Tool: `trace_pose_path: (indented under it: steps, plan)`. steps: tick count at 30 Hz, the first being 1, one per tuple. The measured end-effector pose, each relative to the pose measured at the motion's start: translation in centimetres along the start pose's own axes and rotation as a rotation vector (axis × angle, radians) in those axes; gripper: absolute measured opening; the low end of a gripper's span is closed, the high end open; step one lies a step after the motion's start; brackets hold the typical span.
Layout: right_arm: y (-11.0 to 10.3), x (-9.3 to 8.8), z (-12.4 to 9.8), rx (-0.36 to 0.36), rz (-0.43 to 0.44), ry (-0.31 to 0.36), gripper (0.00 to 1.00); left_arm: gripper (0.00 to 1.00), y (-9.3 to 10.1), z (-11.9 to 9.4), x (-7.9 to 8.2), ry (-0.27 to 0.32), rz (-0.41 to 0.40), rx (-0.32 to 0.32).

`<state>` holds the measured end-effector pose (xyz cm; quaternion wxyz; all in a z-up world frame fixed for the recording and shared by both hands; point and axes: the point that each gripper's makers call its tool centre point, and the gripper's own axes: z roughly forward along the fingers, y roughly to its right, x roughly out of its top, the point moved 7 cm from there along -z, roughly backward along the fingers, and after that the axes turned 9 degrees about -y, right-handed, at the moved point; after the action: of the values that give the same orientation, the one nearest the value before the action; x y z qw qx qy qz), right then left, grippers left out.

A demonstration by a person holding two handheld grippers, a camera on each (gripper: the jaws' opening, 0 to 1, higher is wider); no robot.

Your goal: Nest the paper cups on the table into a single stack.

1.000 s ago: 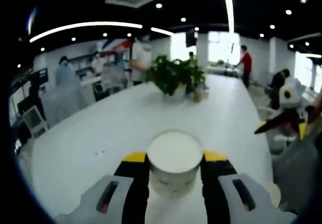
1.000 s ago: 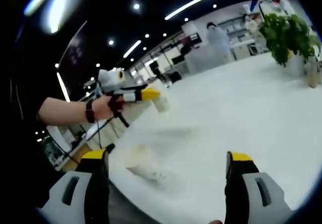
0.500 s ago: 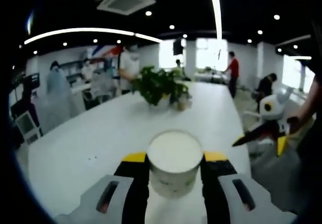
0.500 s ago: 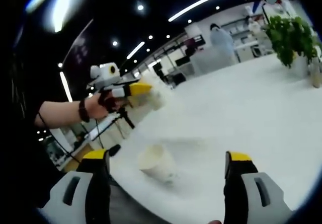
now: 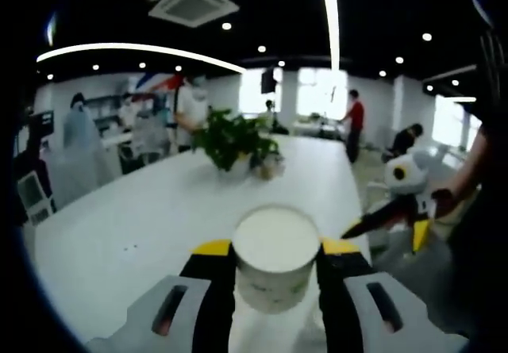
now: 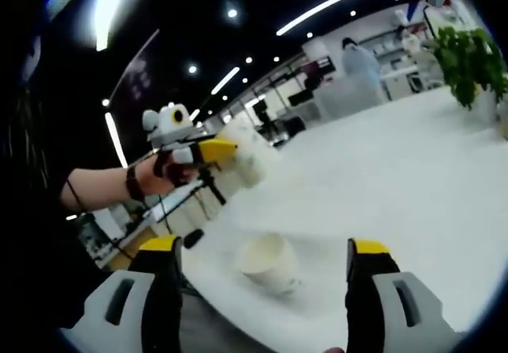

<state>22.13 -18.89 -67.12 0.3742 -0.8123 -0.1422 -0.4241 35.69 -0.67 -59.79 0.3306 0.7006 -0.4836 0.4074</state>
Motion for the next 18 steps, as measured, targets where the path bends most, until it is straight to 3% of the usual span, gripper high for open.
trace_pose_path:
  steps: [18]
  plan:
    - [-0.8, 0.4, 0.4, 0.074, 0.004, 0.013, 0.73, 0.38, 2.2, -0.4, 0.2, 0.011, 0.01, -0.033]
